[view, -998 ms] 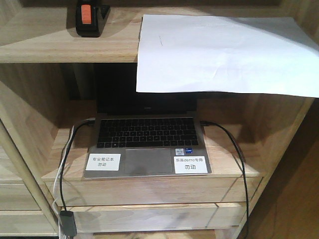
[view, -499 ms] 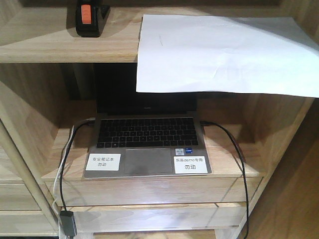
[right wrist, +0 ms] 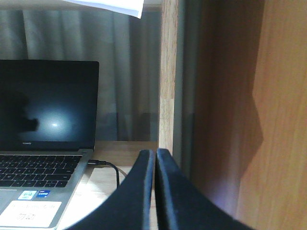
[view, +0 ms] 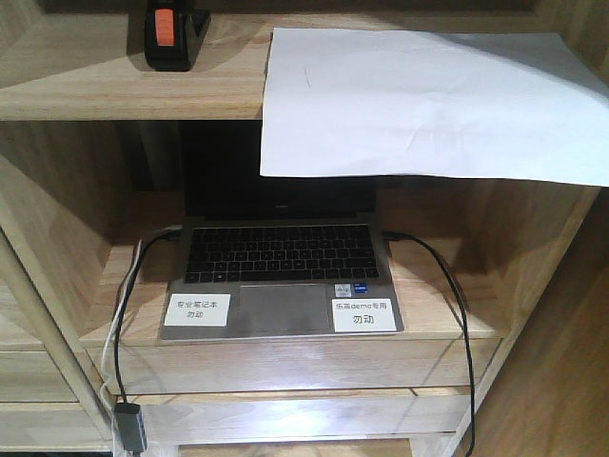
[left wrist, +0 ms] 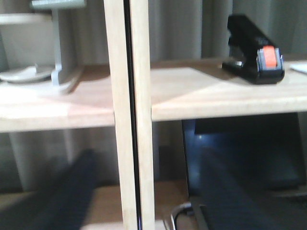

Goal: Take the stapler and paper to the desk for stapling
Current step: 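Reach the left gripper toward the black stapler on the upper shelf, then close the left gripper on the stapler and lift it off the shelf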

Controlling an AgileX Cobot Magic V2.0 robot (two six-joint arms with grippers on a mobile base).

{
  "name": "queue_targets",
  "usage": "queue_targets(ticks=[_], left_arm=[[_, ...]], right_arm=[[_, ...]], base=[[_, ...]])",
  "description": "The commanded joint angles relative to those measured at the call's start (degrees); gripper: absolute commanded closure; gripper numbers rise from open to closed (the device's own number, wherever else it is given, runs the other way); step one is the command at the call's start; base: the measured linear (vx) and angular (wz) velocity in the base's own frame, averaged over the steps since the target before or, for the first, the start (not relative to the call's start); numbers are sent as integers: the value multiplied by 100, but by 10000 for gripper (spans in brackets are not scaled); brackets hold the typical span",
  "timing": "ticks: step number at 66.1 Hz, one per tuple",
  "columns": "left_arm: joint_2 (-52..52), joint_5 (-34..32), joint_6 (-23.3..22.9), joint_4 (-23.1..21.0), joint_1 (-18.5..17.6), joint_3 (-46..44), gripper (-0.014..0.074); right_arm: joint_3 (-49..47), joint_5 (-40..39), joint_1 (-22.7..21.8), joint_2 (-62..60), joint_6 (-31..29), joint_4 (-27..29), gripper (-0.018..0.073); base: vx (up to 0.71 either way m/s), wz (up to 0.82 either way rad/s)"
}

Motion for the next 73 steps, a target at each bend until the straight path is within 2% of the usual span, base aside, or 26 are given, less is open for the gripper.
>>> queue_targets(ticks=[1,19,25,34,55,73], left_arm=[[84,-495,-59,-39,-18,-177,76],[84,-594,56,-39,-25,-197,83],[107,-537,113,-39,-152,-311,83],[430,-447,113,-39,-541,-676,83],[1940,-472,113,-39,-1683,-1676,83],[3504,-545,158,-39,-2133,-2894,83]], right_arm=[[19,-448,-20,-79,-58,-14,568],[19,-448,-20,-79,-58,-14,568],[19,-448,-20,-79,-58,-14,568],[19,-448,-20,-79,-58,-14,568],[19,-448,-20,-79,-58,-14,568],[19,-448,-20,-79,-58,-14,568]], base=[[0,0],[0,0],[0,0],[0,0],[0,0],[0,0]])
